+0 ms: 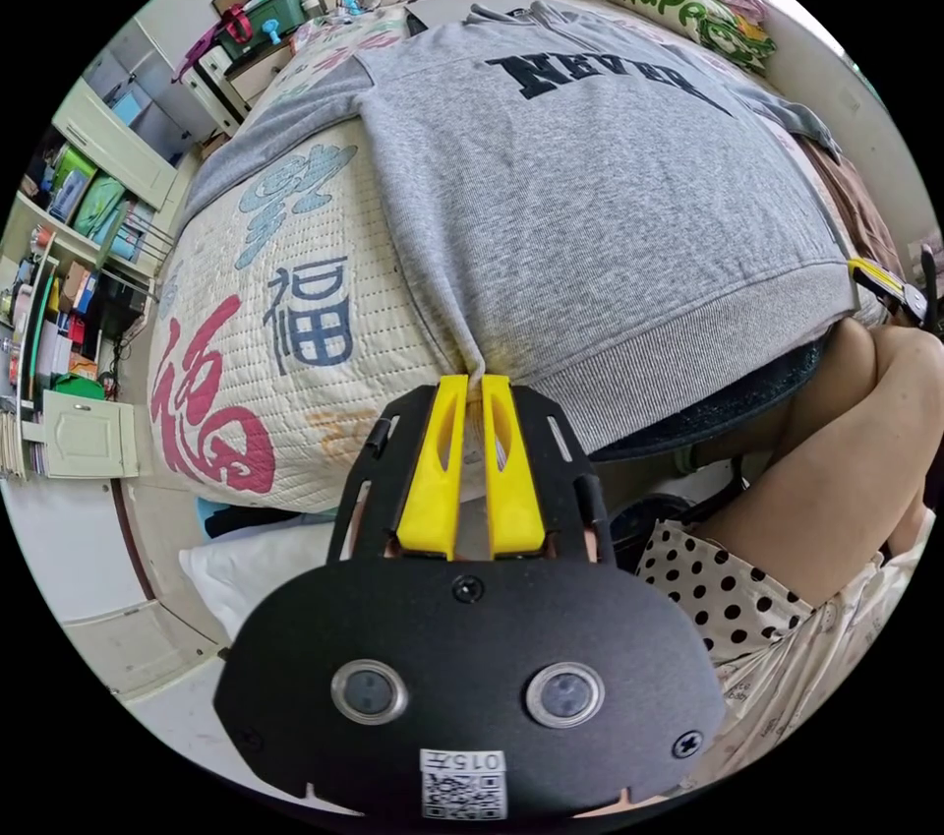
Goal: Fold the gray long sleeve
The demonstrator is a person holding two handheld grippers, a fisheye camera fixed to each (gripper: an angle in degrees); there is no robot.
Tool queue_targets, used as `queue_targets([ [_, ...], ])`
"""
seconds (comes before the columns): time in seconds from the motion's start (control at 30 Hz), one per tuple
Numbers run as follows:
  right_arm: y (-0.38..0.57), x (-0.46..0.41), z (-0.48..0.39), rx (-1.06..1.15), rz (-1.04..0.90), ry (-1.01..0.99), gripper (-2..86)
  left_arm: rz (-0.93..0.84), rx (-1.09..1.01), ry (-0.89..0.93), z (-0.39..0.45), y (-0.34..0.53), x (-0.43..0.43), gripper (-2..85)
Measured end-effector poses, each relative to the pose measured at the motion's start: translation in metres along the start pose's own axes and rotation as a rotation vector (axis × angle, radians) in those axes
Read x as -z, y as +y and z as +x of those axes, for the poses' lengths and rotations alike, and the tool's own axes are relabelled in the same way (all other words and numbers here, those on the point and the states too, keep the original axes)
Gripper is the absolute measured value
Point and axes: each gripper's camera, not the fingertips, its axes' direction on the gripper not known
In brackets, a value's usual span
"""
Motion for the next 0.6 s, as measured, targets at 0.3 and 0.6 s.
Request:
queue_targets([
  [0.3, -0.023, 0.050, -0.028, -0.005, -0.002, -0.010, 5.4, 0.141, -0.033, -0.077, -0.016, 0.034, -0.004, 1.3],
  [0.6, -0.061, 0.114, -0.059, 0.001, -0.006, 0.003, 5.5, 0.339, 0.221, 0.160, -0.107, 0.085, 0.018, 0.5],
])
